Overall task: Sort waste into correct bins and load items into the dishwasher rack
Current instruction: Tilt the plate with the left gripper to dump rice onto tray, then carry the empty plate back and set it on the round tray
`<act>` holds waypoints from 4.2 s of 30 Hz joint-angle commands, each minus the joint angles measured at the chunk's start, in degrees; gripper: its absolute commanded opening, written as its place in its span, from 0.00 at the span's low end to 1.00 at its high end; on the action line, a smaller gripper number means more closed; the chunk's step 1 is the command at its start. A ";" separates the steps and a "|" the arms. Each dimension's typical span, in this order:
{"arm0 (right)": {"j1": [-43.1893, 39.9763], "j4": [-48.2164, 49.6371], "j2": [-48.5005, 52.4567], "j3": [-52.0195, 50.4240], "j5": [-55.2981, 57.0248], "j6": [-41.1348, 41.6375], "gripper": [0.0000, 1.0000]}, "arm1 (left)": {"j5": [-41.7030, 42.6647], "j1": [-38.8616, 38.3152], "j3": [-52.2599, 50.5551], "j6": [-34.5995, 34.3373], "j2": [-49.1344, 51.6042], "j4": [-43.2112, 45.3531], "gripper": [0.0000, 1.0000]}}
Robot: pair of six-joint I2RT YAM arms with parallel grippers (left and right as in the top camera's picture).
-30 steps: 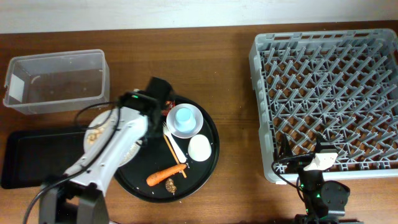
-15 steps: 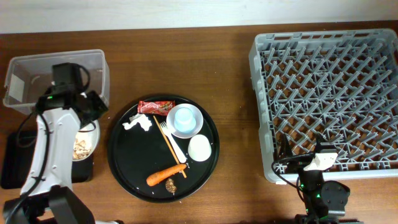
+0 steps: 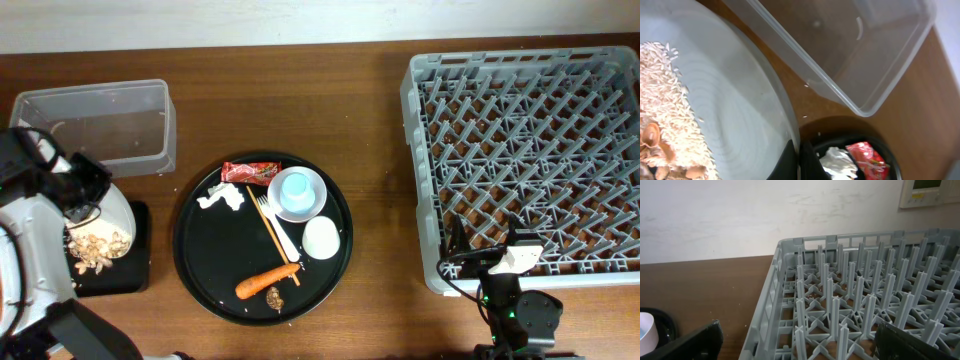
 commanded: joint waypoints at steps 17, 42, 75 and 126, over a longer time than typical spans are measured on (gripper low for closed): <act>-0.44 -0.13 -0.42 -0.42 0.48 -0.02 0.99 | 40.79 21.64 1.25 -6.34 -1.14 -0.44 0.01; -0.44 -0.13 -0.42 -0.42 0.48 -0.02 0.99 | 33.83 22.77 1.25 -10.84 -1.14 1.42 0.01; -0.44 -0.13 -0.42 -0.42 0.48 -0.02 0.99 | 52.50 21.20 1.25 -7.15 -3.21 -1.44 0.01; -0.44 -0.13 -0.42 -0.42 0.48 -0.02 0.99 | -21.31 -52.11 5.70 -4.50 8.98 -22.23 0.18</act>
